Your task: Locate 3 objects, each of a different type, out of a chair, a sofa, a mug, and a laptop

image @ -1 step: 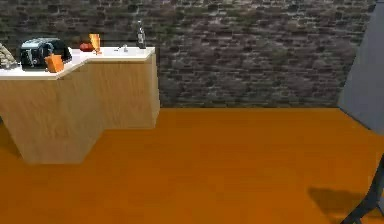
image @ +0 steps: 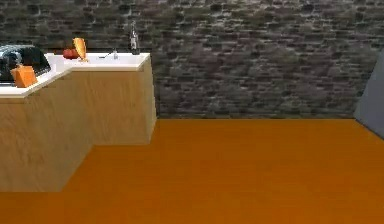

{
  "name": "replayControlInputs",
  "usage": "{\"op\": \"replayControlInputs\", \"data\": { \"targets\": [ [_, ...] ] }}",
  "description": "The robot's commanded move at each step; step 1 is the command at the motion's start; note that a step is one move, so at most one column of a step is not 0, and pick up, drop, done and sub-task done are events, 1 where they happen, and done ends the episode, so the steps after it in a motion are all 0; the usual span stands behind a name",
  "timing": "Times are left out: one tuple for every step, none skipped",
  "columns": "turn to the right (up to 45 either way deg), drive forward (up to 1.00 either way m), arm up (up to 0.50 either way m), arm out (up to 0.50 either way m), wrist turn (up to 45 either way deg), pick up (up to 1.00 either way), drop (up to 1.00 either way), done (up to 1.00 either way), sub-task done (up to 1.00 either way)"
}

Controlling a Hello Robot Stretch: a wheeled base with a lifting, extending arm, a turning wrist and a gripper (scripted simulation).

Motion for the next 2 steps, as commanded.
{"op": "replayControlInputs", "data": {
  "targets": [
    [45.0, 0.0, 0.0, 0.0, 0.0, 0.0, 0.0, 0.0, 0.0],
    [45.0, 0.0, 0.0, 0.0, 0.0, 0.0, 0.0, 0.0, 0.0]
  ]
}}
